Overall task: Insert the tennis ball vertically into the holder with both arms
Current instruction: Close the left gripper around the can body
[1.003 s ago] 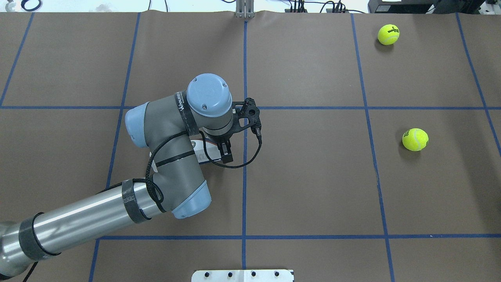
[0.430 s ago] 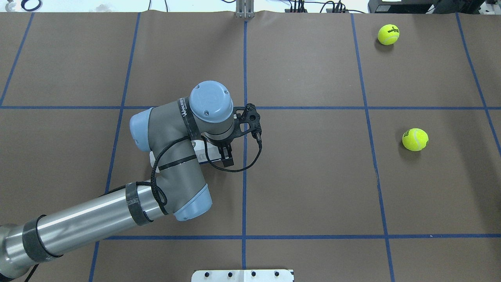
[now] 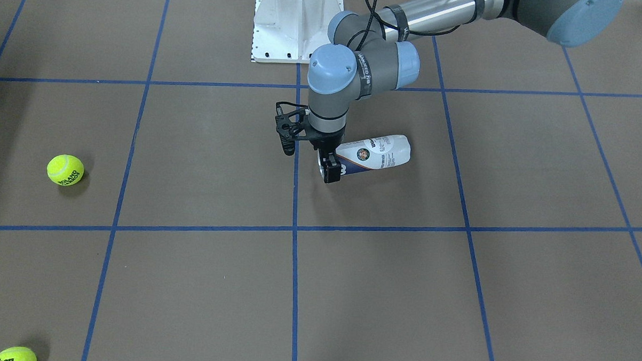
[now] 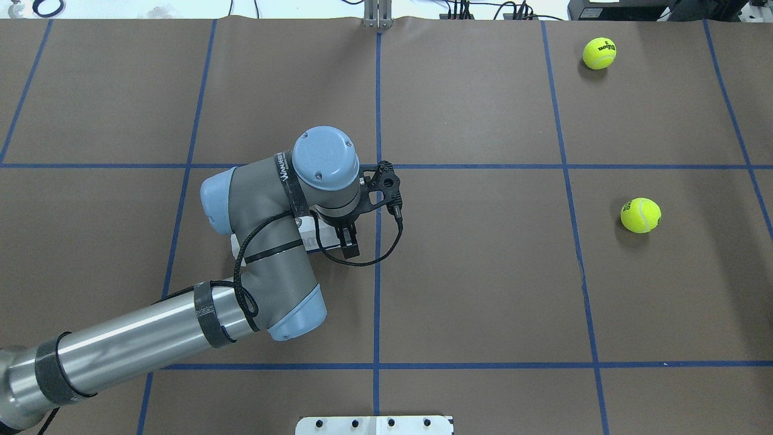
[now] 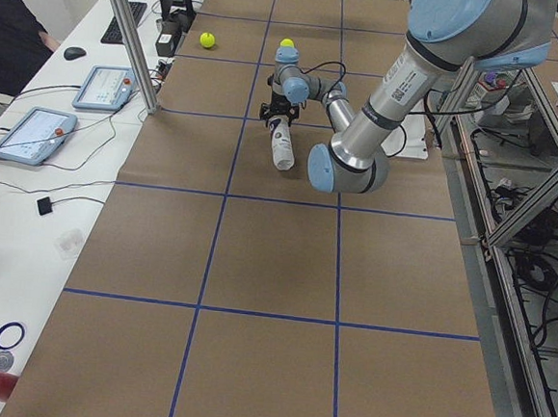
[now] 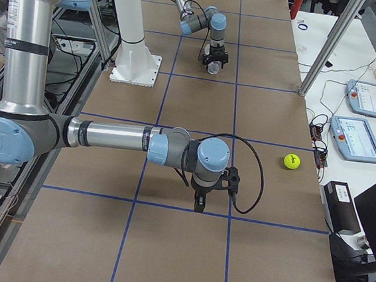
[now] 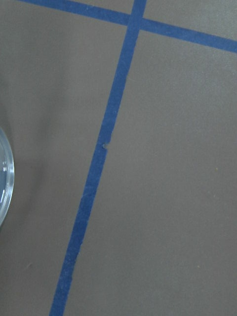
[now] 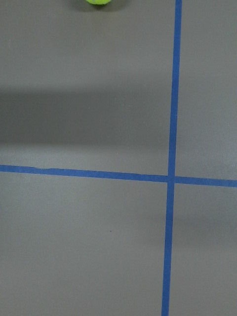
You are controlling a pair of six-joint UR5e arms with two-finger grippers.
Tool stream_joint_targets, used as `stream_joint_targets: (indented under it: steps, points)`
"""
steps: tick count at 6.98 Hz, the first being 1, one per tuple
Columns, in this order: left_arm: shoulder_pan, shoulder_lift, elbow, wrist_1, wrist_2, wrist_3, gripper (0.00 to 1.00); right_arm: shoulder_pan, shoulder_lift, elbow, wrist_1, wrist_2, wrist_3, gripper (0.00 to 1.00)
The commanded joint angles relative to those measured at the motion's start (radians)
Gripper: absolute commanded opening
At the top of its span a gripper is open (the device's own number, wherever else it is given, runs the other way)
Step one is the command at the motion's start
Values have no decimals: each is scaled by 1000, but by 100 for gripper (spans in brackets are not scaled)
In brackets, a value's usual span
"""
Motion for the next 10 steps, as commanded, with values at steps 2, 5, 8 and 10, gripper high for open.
stream_joint_targets:
  steps: [2,5,8,10]
  points:
    - [3,0,6,-1,0,-3,91,0,0,5,0,0,0,99]
    - [1,-4,-11,0,0,-26,53,0,0,5,0,2,0,99]
    - [-62,0,-202,5,3,-87,28,0,0,12,2,6,-2,99]
    - [-82,2,-293,-88,96,-297,28,2,3,15,2,6,-2,99]
